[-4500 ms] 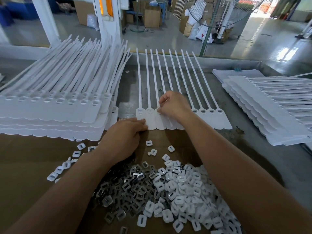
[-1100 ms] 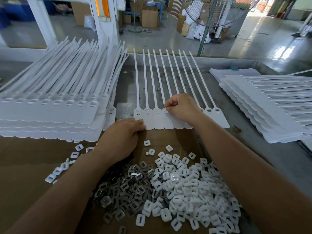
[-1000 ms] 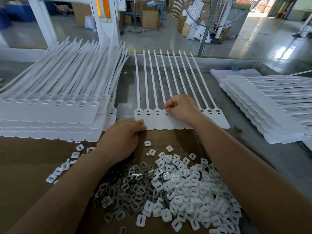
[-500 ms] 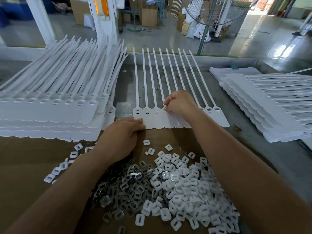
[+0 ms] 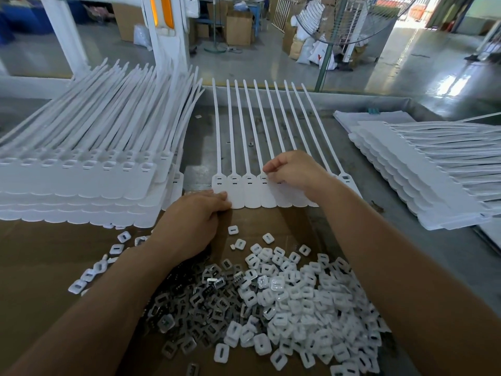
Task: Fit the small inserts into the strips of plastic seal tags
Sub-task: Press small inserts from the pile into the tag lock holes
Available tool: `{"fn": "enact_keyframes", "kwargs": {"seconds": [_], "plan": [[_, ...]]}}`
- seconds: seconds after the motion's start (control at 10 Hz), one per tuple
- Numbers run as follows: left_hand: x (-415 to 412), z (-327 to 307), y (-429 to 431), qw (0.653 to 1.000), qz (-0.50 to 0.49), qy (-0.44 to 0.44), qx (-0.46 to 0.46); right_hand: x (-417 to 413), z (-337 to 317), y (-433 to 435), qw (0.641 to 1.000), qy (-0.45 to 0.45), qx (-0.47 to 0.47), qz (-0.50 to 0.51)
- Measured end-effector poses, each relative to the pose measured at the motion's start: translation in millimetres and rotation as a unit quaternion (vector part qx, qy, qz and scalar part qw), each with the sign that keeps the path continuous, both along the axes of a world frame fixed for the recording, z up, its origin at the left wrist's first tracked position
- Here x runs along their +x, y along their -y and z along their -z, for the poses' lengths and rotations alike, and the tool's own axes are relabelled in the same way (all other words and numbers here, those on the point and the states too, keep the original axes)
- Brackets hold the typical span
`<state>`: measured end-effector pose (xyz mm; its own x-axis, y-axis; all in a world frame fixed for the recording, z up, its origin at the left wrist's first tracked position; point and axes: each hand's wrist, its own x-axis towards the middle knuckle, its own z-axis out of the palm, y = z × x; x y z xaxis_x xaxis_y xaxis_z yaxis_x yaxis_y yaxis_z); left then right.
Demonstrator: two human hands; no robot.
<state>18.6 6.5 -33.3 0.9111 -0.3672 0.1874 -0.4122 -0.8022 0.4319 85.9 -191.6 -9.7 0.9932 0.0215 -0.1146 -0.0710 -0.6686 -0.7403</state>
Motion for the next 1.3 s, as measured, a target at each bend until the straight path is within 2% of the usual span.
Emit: {"fn": "enact_keyframes", "kwargs": {"seconds": [0.1, 0.3, 0.4, 0.6, 0.8, 1.2, 1.3], "plan": [[1, 0, 0, 1.0, -0.006, -0.004, -0.002, -10, -11, 7, 0.999, -0.007, 0.014, -0.037], [3, -2, 2, 1.0, -0.011, -0.014, 0.016, -50, -29, 26, 0.993, -0.024, -0.017, -0.116], [4, -2, 2, 1.0, -0.012, -0.016, 0.024, -67, -29, 34, 0.986, -0.035, -0.068, -0.147], [4, -2, 3, 0.999, -0.006, -0.016, 0.029, -83, -21, 48, 0.975, -0.099, -0.077, -0.186], [2, -3, 3, 0.999, -0.006, -0.017, 0.033, -87, -19, 47, 0.96, -0.12, -0.109, -0.227], [1, 1, 1, 1.0, -0.007, -0.01, 0.017, -91, -17, 45, 0.965, -0.083, -0.135, -0.211], [2, 2, 1, 1.0, -0.006, -0.01, 0.018, -91, -18, 47, 0.973, -0.072, -0.111, -0.187]]}}
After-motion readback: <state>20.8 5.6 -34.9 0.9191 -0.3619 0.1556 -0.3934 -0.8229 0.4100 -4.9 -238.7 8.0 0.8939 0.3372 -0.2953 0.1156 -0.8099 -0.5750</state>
